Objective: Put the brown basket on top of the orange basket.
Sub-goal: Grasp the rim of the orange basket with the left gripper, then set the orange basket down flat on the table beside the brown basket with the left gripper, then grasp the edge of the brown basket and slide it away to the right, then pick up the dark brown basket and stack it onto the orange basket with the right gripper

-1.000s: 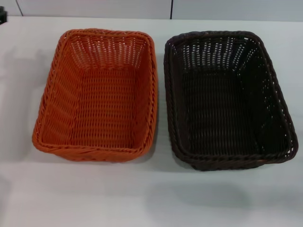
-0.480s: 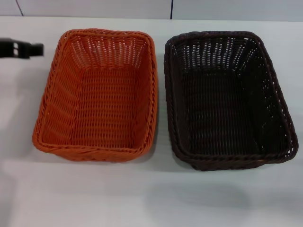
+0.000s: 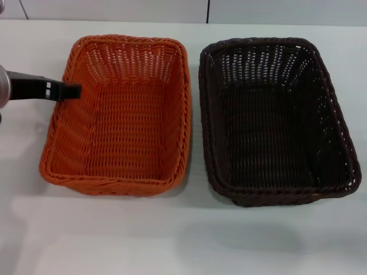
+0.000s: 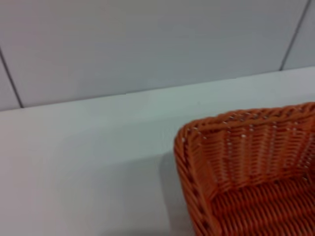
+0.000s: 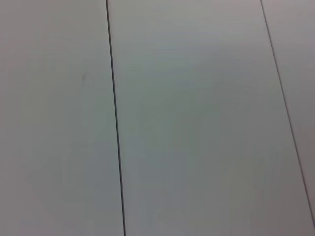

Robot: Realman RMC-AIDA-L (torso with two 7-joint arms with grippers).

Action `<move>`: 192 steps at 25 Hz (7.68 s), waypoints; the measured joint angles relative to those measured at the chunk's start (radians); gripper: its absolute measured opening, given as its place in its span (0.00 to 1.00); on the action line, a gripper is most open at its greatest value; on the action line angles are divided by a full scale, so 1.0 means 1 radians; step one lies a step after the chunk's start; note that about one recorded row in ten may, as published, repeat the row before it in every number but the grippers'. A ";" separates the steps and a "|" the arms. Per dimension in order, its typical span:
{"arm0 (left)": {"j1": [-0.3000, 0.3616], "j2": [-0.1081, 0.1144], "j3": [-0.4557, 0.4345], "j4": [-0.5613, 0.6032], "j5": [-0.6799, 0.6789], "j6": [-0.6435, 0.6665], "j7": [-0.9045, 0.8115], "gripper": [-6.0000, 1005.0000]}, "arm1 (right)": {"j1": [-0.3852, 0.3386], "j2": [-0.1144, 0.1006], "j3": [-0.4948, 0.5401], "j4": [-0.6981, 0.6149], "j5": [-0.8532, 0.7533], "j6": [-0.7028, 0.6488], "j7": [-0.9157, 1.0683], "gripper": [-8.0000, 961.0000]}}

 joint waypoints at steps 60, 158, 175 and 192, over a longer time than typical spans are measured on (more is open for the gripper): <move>-0.449 0.060 -0.522 -0.513 -0.282 -0.264 0.862 0.19 | 0.003 -0.003 0.004 0.003 0.002 0.010 0.000 0.80; -0.146 0.002 -0.027 -1.485 0.058 2.364 -0.148 0.84 | 0.514 -0.054 0.964 -1.262 -0.416 -3.646 -0.437 0.76; -0.158 0.002 -0.027 -1.485 0.063 2.365 -0.134 0.84 | 0.538 -0.010 0.700 -1.018 -0.691 -3.454 -0.424 0.74; -0.163 0.003 -0.027 -1.483 0.068 2.366 -0.133 0.84 | 0.558 -0.011 0.835 -1.172 -0.534 -3.380 -0.354 0.31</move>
